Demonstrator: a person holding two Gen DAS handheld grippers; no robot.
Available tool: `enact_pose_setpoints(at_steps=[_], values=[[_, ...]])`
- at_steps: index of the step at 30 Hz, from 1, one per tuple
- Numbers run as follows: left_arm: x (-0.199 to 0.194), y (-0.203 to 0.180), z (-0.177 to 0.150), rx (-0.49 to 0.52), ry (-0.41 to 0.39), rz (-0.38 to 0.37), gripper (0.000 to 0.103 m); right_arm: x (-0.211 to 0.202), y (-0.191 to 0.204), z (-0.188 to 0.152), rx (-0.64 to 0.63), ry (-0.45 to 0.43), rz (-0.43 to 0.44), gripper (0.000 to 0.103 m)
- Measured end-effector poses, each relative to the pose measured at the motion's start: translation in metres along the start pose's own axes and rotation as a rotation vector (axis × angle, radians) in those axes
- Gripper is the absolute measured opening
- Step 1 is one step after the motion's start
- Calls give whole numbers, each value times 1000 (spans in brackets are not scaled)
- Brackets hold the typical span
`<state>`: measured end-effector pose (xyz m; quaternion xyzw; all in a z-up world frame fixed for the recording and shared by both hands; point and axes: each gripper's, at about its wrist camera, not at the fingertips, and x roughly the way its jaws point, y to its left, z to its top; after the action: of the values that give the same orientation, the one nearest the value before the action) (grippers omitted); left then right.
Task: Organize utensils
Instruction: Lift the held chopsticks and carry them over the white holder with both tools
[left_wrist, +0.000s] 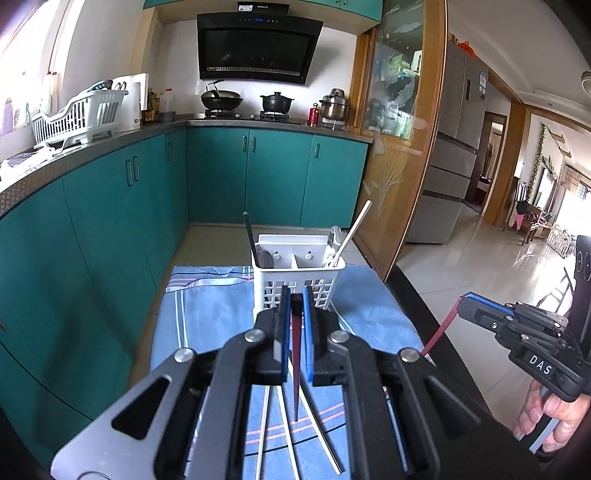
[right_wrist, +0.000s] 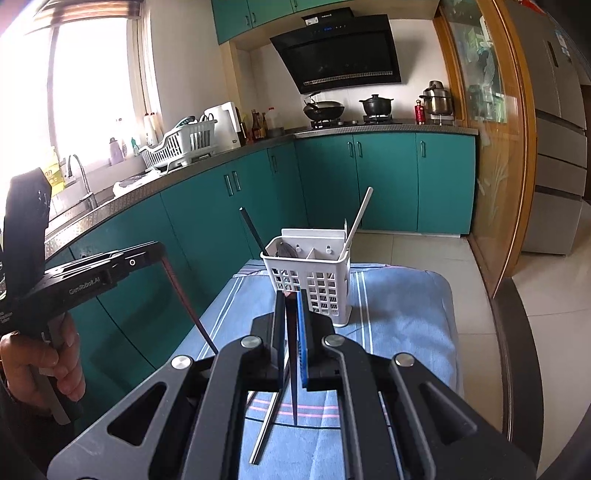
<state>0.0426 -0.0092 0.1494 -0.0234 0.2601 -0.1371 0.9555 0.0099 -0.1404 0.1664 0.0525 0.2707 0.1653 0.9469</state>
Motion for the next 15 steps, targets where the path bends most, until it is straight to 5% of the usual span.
enact_pose_setpoints(at_steps=[8,15], values=[[0,-4,35,18,-31,-26,6,-4,0,38,-10,-47,21,6],[-10,-10,124,31,-134,-32,6,-6,-3,128,-24,-163,6,7]])
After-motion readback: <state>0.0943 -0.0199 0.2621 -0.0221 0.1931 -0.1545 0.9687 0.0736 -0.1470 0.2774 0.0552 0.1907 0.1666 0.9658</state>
